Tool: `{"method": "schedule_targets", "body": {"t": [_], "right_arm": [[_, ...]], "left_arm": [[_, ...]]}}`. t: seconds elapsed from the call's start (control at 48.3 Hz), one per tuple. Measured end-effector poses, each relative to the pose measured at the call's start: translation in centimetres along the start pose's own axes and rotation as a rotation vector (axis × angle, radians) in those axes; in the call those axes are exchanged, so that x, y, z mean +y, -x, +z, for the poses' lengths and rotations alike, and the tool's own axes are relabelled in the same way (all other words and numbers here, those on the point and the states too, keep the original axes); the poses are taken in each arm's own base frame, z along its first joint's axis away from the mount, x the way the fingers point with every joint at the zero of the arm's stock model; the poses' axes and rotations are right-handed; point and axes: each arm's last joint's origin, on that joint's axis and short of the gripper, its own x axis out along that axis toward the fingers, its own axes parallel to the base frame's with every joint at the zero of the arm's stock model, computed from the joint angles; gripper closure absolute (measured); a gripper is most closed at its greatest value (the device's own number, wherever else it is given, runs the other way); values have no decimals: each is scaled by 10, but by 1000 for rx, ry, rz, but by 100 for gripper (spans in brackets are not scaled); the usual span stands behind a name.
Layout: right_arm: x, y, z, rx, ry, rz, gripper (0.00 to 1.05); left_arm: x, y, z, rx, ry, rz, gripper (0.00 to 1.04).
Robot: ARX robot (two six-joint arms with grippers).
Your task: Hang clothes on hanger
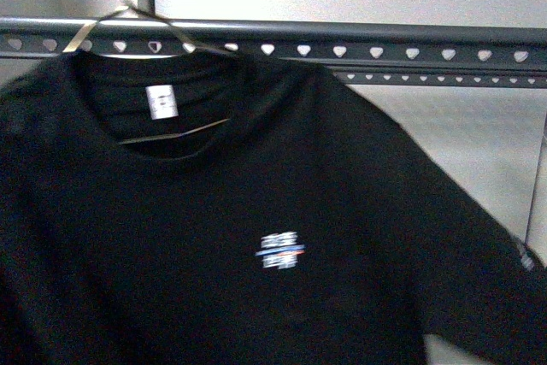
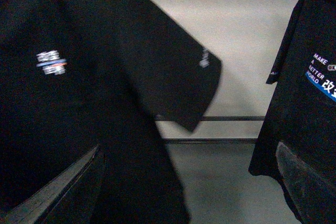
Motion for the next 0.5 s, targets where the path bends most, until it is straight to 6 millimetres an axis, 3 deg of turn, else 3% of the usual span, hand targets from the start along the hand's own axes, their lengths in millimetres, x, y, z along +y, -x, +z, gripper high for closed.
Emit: {"method": "schedule_targets", "body": {"t": [0.497], "right_arm": [[0, 0, 0, 0, 0, 0, 7]], "left_arm": [[0, 0, 0, 0, 0, 0, 7]]}}
